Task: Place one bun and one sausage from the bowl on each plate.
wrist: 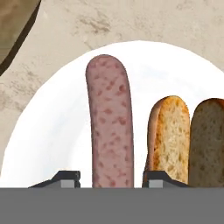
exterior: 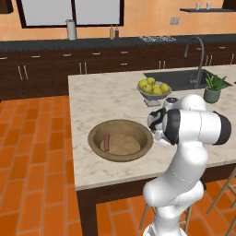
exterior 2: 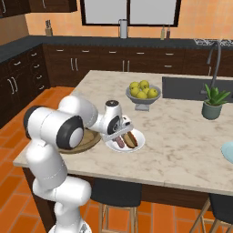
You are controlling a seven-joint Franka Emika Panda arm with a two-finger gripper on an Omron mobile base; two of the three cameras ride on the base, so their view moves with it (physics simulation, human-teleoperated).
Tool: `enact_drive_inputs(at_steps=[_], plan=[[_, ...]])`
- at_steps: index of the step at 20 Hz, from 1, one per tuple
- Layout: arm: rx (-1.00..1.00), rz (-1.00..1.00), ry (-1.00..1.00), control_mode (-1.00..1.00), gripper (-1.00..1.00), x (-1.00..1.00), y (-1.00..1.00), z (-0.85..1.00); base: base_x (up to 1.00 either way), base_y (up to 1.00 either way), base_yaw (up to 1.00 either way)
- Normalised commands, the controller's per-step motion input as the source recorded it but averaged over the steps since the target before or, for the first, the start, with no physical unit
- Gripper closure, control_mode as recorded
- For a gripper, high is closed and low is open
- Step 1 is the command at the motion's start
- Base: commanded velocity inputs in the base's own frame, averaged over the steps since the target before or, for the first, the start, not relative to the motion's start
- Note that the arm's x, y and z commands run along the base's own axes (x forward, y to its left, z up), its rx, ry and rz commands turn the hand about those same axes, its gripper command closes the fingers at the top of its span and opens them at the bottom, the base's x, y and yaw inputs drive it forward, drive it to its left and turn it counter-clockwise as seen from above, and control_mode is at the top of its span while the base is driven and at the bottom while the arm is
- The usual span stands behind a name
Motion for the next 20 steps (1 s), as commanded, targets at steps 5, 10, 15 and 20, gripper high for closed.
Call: enact_drive_inputs(at_steps=[5, 10, 15, 20], plan=[[-0.02, 0.00, 0.00, -1.00, -1.00, -0.02, 0.00, 0.17, 0.00, 0.00, 0.00], [-0.02, 0.00, -0.03, -1.00, -1.00, -0.20, 0.00, 0.81, 0.00, 0.00, 0.00], [0.02, -0.04, -0.11, -1.00, -1.00, -0.23, 0.06, 0.73, 0.00, 0.00, 0.00], [0.01, -0.15, -0.11, -1.00, -1.00, -0.09, 0.52, 0.50, 0.00, 0.00, 0.00]])
